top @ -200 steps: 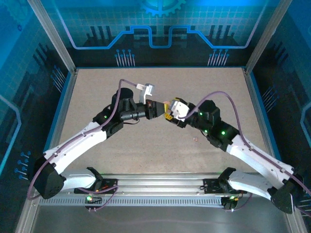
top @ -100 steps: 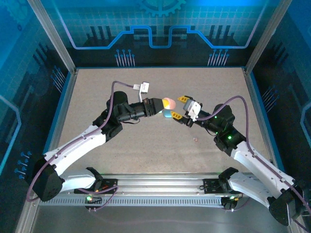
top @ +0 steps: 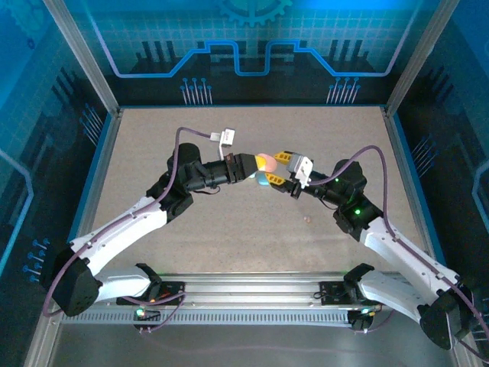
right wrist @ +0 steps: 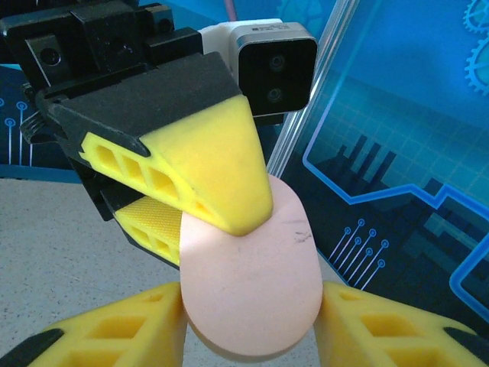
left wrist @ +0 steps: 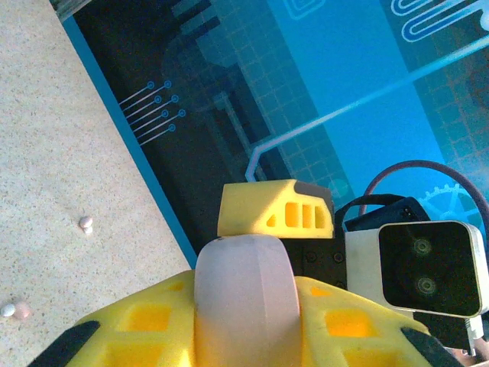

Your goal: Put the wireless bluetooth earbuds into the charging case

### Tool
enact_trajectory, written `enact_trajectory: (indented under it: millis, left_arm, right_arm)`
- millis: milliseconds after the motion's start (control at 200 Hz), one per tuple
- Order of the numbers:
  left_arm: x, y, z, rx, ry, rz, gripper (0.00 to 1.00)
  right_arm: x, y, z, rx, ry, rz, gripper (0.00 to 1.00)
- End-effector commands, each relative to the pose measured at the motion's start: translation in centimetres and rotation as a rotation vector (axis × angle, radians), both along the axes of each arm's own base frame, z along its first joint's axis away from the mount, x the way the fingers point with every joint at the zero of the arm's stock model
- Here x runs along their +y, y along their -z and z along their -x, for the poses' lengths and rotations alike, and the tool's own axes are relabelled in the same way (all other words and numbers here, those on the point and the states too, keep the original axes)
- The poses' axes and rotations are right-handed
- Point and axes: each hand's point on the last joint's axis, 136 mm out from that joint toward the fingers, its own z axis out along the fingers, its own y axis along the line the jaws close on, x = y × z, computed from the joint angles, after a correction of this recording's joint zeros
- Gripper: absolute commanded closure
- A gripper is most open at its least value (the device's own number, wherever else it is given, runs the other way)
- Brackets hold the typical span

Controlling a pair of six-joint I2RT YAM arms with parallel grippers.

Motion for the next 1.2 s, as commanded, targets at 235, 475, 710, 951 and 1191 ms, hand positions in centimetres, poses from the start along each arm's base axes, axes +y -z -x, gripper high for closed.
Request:
enact_trajectory:
  millis: [235,475,710,951,1191]
  left_arm:
    - [-0.4,-0.9,0.5,-0.034,0.041,0.016,0.78]
    - [0.3,-0.5,0.6,-0.119,0.009,-0.055,0.48]
    - [1.5,-0.6,1.2,-0.354,-0.024,-0.190,0.27]
    - [2.5,0.3,3.9,-0.923,0.012,-0.326,0.23]
    - [2.2,1.0,4.4,-1.051,0.043,-0.354,0.27]
  right_arm:
    - [0.2,-2.8,0.4,-0.031,-0.049,-0.048,0.64]
    - [0.4,-1.1,1.0,0.086,-0.097,-0.012,0.66]
    - [0.6,-0.2,1.6,0.214,-0.153,0.012,0.66]
    - [1.3,-1.0,2.5,0.344,-0.287,0.019,0.66]
    - [1.8,-1.1,3.5,0.390,-0.385,0.050,0.67]
